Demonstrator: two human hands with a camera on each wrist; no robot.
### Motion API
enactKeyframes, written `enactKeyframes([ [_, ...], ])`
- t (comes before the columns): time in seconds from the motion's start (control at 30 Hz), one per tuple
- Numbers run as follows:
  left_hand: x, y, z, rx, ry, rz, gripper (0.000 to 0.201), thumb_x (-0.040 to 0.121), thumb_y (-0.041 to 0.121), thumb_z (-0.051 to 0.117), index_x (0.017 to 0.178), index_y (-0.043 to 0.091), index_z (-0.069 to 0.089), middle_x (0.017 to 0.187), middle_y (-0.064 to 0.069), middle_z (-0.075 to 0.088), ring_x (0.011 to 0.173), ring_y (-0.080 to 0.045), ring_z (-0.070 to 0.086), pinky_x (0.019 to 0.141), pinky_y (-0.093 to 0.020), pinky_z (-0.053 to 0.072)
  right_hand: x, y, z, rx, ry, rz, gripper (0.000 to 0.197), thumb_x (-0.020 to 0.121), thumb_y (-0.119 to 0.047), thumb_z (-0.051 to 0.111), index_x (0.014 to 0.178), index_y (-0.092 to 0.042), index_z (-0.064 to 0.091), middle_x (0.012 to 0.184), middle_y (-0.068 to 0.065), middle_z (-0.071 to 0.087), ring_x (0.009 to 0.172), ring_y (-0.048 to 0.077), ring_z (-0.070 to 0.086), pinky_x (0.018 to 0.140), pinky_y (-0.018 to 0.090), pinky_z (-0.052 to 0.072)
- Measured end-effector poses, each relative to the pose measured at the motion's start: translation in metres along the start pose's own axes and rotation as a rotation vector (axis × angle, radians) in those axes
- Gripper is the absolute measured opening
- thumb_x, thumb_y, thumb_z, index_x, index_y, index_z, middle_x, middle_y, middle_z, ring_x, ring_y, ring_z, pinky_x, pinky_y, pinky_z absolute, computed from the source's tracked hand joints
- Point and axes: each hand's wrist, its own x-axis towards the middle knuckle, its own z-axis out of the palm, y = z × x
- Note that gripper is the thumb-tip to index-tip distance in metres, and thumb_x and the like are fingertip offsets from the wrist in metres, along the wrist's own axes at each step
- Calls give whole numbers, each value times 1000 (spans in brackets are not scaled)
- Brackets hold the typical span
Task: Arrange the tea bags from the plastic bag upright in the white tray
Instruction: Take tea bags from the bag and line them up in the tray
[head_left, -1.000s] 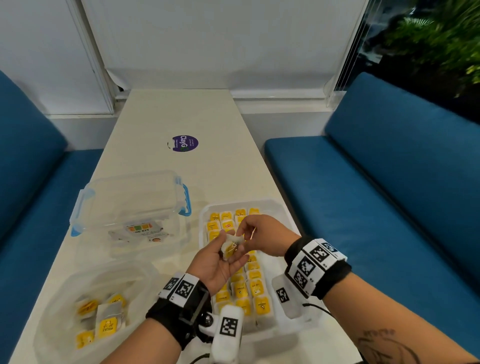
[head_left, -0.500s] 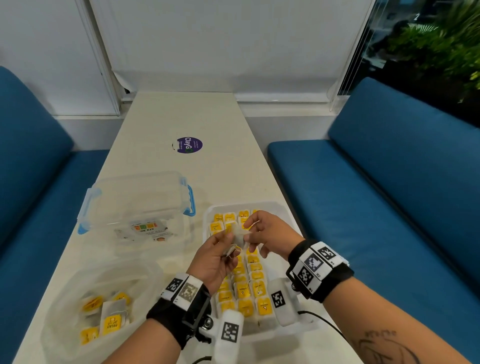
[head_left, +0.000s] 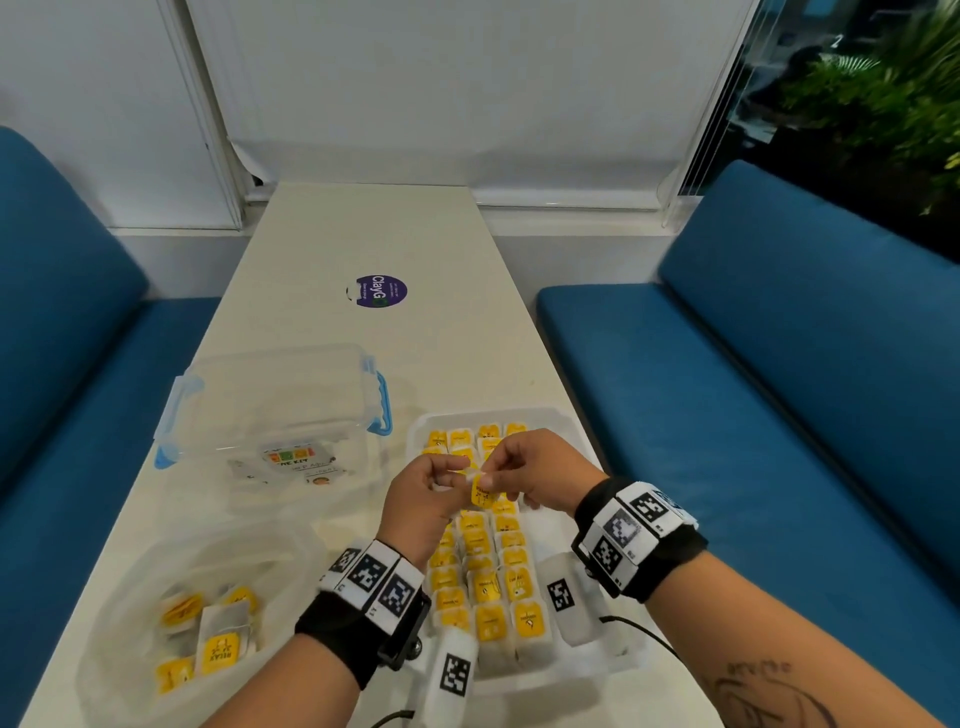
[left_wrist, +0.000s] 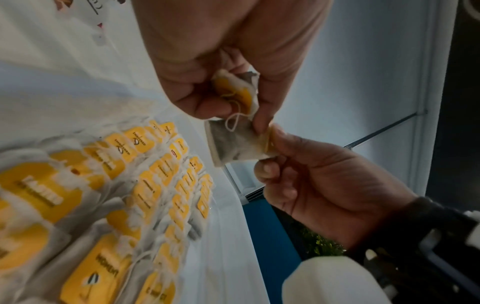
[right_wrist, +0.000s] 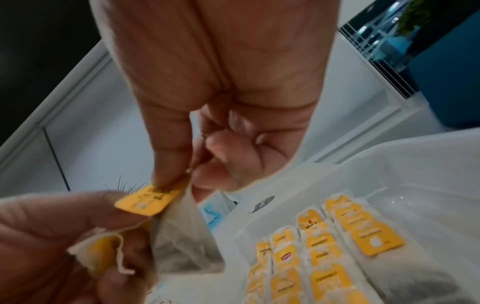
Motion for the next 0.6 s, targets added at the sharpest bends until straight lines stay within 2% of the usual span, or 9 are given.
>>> enactKeyframes([
  [0.1, 2, -3, -2, 40, 25, 20, 25, 79, -11, 61, 93, 9, 60, 76, -2, 55, 55, -4, 54, 44, -9, 39, 2, 0, -5, 56, 56, -17, 19, 83, -11, 69, 69, -19, 60, 63, -3, 60, 47, 0, 53, 40, 8, 36],
  [0.13, 3, -5, -4, 47, 41, 7, 25, 80, -8, 61, 90, 15, 60, 80, -1, 56, 61, -7, 52, 48, -12, 40, 2, 0, -7, 69, 78, -27, 19, 84, -10, 68, 69, -19, 60, 63, -6, 59, 47, -2, 53, 42, 7, 36],
  [0.2, 5, -10, -9, 48, 68, -37, 24, 84, -2, 59, 87, 22, 59, 85, 0, 56, 67, -10, 51, 54, -19, 40, 5, 3, -13, -23, 124, -45, 16, 84, -12, 67, 72, -18, 61, 69, -10, 59, 57, -3, 53, 54, 9, 39],
  [0.3, 6, -16, -12, 29, 76, -91, 18, 88, 5, 57, 88, 23, 59, 91, -1, 57, 71, -12, 51, 58, -24, 40, 7, 5, -22, -189, 121, -29, 7, 88, -15, 63, 82, -17, 61, 79, -8, 58, 67, 1, 50, 61, 12, 42],
  [0.37, 5, -19, -13, 21, 69, -116, 17, 89, 6, 57, 89, 23, 60, 90, -2, 57, 70, -12, 51, 58, -24, 40, 9, 8, -27, -124, 108, -14, 13, 89, -13, 61, 78, -19, 58, 79, -5, 59, 66, 6, 51, 61, 17, 44],
  [0.4, 5, -20, -12, 20, 64, -129, 16, 89, 7, 56, 89, 23, 60, 89, -2, 57, 70, -12, 51, 57, -24, 40, 9, 8, -29, -62, 106, -5, 16, 89, -11, 61, 76, -20, 56, 76, -5, 59, 64, 7, 51, 57, 15, 44],
  [0.47, 4, -21, -12, 17, 56, -145, 16, 90, 8, 56, 90, 23, 60, 88, -2, 57, 71, -11, 51, 57, -23, 41, 9, 8, -33, -34, 113, 3, 19, 88, -9, 61, 73, -21, 56, 71, -7, 57, 61, 5, 49, 51, 9, 39],
  [0.6, 4, -21, -13, -4, 55, -164, 13, 90, 7, 55, 94, 18, 61, 85, -2, 56, 70, -12, 50, 58, -23, 42, 12, 15, -35, -178, 163, 15, 9, 85, -11, 65, 77, -15, 63, 72, -11, 58, 64, 1, 48, 60, 14, 37],
])
